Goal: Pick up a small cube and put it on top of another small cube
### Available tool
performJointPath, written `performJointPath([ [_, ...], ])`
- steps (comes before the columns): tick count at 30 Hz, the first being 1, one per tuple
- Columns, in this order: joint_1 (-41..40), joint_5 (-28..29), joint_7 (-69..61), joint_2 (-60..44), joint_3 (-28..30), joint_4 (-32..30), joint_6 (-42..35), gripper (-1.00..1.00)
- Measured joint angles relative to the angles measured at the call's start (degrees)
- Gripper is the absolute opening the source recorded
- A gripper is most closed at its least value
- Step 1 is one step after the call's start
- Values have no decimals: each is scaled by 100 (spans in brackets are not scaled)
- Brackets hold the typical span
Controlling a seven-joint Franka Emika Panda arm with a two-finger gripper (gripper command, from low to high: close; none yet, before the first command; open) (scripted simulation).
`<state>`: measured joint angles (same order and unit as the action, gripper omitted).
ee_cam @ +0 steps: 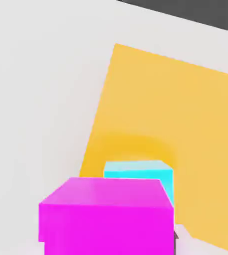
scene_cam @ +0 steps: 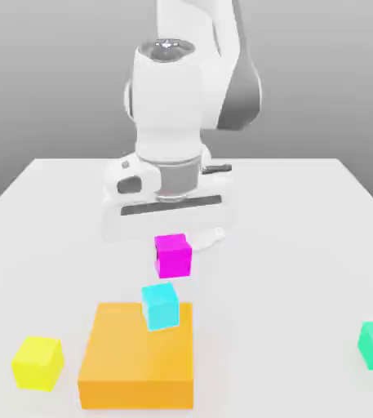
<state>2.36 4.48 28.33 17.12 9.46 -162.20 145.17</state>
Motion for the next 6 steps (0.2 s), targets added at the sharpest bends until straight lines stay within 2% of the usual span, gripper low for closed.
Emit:
performJointPath([
  [3,20,-57,-59,-567,55,-88,653,-100],
  [4,27,-74,-73,-707,64,-111,816,100],
  [6,27,-74,-73,-707,64,-111,815,100],
])
